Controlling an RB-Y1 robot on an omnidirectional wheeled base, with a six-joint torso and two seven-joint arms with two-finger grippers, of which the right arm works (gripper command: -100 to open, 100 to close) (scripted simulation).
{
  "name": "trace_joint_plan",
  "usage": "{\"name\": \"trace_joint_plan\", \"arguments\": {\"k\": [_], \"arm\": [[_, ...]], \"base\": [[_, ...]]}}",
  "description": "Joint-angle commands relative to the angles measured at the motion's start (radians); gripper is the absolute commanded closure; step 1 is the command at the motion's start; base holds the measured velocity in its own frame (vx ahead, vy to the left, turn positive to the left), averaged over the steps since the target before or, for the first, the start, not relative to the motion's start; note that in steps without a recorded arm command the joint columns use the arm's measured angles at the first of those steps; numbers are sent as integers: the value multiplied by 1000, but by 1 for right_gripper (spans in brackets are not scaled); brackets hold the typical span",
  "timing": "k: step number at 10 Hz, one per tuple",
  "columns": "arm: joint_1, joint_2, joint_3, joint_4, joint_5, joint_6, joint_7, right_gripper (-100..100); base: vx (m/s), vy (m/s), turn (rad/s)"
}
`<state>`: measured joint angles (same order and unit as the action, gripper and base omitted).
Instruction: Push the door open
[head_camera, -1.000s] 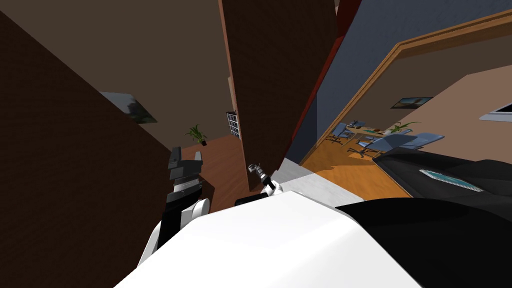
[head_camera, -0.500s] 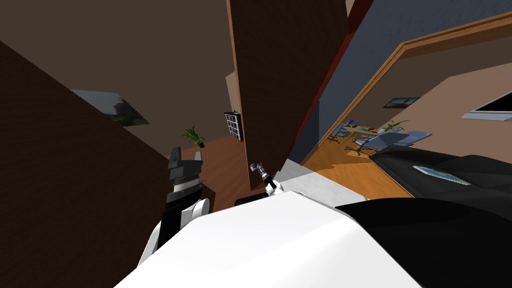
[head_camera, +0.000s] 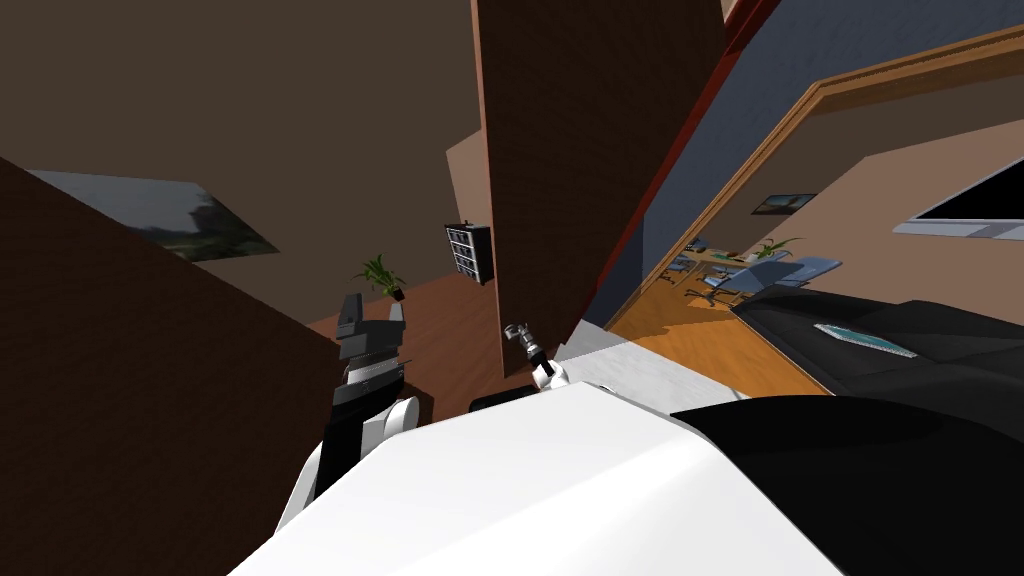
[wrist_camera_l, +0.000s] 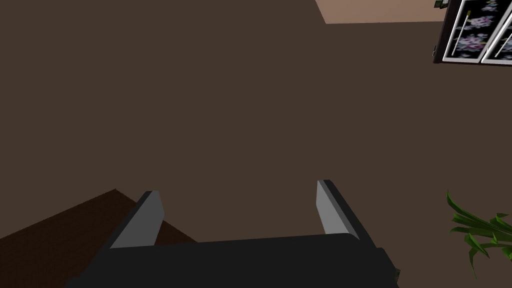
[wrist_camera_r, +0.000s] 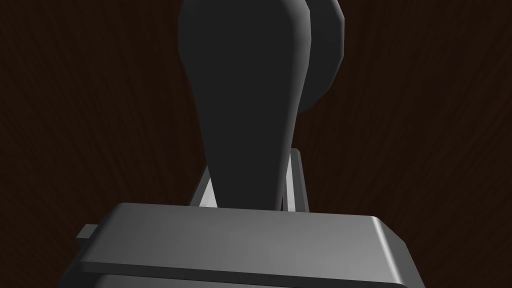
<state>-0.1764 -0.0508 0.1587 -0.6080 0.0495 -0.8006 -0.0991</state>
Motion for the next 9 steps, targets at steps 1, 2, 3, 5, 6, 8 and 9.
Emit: {"name": "trace_joint_plan", "arguments": {"k": [1, 2, 3, 5, 6, 8, 9], "arm": [[-9, 7, -22, 5, -11, -4, 12, 100], [-9, 12, -32, 6, -16, -3, 17, 100], [-9, 15, -39, 7, -19, -3, 20, 100], [-5, 6, -48, 8, -23, -4, 21, 100], [-6, -7, -61, 5, -34, -4, 30, 100], [-6, -17, -73, 5, -46, -4, 41, 100], [-6, -20, -79, 5, -51, -4, 46, 100]], "base": [[151, 170, -69], [131, 181, -70], [152, 154, -64], [95, 75, -40], [128, 19, -66], [203, 50, -65], [200, 75, -67]]}}
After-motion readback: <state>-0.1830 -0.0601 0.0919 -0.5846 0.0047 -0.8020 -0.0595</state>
